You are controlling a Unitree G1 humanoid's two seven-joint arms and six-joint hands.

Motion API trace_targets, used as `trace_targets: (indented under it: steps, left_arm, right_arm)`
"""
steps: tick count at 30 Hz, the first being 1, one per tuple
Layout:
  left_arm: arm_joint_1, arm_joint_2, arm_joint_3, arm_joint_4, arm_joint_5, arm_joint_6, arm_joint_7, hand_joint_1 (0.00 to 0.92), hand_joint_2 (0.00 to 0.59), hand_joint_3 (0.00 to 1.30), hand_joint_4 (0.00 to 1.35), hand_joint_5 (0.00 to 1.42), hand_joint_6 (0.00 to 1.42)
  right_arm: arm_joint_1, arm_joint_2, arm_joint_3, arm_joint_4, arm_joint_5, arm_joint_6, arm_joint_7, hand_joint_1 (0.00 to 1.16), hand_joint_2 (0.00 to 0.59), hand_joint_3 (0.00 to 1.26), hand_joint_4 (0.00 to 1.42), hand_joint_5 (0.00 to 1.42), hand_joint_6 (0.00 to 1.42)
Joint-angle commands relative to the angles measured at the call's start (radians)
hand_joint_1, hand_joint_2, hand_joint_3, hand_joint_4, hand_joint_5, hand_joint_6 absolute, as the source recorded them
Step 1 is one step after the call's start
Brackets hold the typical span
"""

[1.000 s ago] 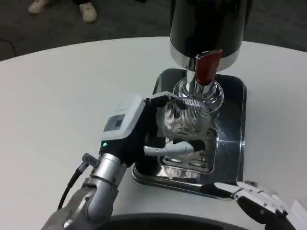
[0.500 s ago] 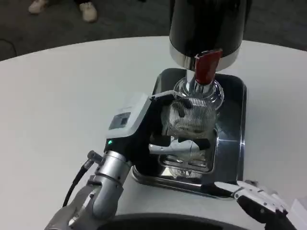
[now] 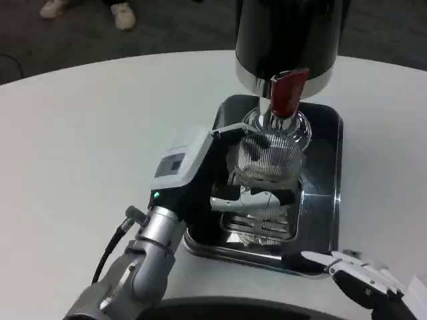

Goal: Grasp the cup under the faucet to collect the drink, then remove the cup.

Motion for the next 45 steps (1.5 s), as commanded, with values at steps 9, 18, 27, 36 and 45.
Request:
trace_targets:
  steps: [9, 18, 27, 36, 45]
  left_arm:
    - [0.001, 0.013, 0.003, 0.016, -0.029, -0.013, -0.016, 0.523, 0.0, 0.78, 0.84, 1.16, 1.08]
    - [0.006, 0.033, 0.016, 0.025, -0.053, -0.056, -0.043, 0.413, 0.0, 0.7, 0.79, 1.12, 1.0]
    - [0.014, 0.046, 0.015, 0.018, -0.064, -0.075, -0.064, 0.241, 0.0, 0.65, 0.71, 1.05, 0.92]
    - [0.021, 0.051, 0.013, 0.014, -0.063, -0.081, -0.091, 0.206, 0.0, 0.5, 0.49, 0.72, 0.71]
    - [0.026, 0.049, 0.009, 0.008, -0.062, -0.082, -0.115, 0.211, 0.0, 0.42, 0.3, 0.53, 0.52]
  right_arm:
    - [0.002, 0.005, -0.001, 0.005, 0.01, 0.005, 0.0, 0.67, 0.523, 0.27, 0.25, 0.18, 0.08]
    - [-0.003, 0.007, 0.004, 0.005, 0.008, 0.009, 0.0, 0.67, 0.523, 0.27, 0.25, 0.18, 0.08]
    - [-0.004, 0.011, 0.014, 0.002, 0.003, 0.007, -0.002, 0.67, 0.523, 0.27, 0.25, 0.18, 0.08]
    - [0.002, 0.014, 0.014, 0.001, 0.006, 0.004, -0.003, 0.67, 0.523, 0.27, 0.25, 0.18, 0.08]
    - [0.009, 0.017, 0.012, 0.001, 0.009, 0.002, -0.005, 0.67, 0.523, 0.27, 0.25, 0.18, 0.08]
